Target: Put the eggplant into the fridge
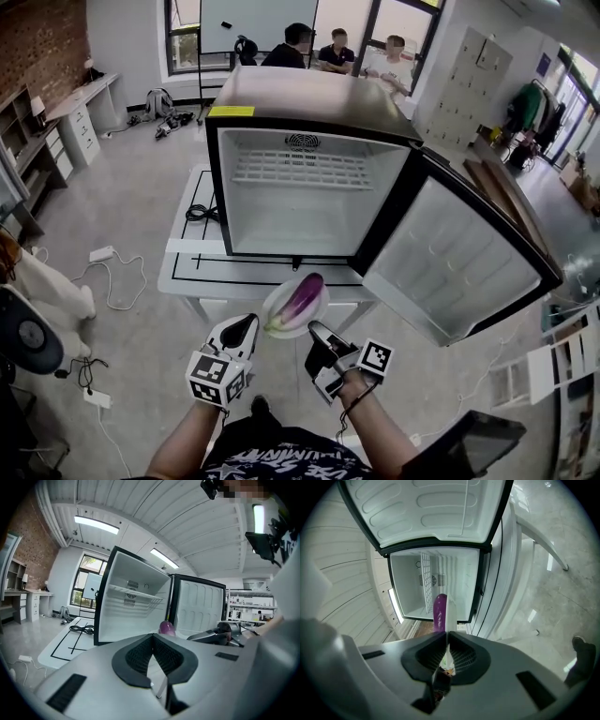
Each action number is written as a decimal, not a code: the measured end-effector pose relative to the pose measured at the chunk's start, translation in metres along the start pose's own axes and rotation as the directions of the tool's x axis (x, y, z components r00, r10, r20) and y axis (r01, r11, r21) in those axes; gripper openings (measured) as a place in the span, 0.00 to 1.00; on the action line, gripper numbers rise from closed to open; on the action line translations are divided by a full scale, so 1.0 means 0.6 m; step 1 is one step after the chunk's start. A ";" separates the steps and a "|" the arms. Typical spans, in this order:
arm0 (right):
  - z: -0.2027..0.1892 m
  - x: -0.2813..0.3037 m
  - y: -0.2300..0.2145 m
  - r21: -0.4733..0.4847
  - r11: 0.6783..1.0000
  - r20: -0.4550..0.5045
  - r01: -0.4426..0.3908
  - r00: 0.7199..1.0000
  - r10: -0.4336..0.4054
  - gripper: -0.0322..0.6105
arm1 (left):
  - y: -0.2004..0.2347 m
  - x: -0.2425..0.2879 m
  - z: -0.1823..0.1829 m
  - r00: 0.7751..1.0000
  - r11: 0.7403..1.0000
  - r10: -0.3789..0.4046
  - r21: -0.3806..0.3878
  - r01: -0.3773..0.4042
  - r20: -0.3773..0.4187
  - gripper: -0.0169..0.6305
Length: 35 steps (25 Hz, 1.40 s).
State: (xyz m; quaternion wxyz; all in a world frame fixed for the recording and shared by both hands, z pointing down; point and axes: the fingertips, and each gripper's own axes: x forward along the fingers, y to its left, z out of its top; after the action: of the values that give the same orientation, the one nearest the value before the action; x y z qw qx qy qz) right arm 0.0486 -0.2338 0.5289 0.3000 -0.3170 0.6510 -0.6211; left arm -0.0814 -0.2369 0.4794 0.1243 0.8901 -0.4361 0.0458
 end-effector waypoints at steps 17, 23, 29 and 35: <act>0.062 0.100 -0.008 0.029 0.999 0.071 -0.026 0.997 0.024 0.08 | 0.066 0.083 0.014 0.998 0.998 -0.057 0.011 0.057 -0.020 0.04; 0.123 0.170 -0.027 0.022 1.000 0.055 -0.007 0.998 0.006 0.09 | 0.102 0.139 0.025 0.999 1.000 -0.029 0.007 0.029 -0.032 0.04; 0.171 0.247 -0.021 0.030 0.999 0.049 -0.011 0.999 0.010 0.08 | 0.140 0.196 0.048 0.999 1.000 -0.007 0.011 0.008 -0.037 0.04; 0.206 0.298 -0.040 0.049 0.999 0.028 0.007 1.000 -0.008 0.09 | 0.178 0.242 0.054 0.999 1.000 0.017 0.013 -0.017 -0.044 0.04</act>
State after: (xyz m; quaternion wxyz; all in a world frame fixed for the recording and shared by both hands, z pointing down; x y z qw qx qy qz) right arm 0.0359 -0.4515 0.5474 0.3145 -0.3208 0.6302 -0.6333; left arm -0.0768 -0.4192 0.4952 0.1279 0.8859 -0.4404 0.0695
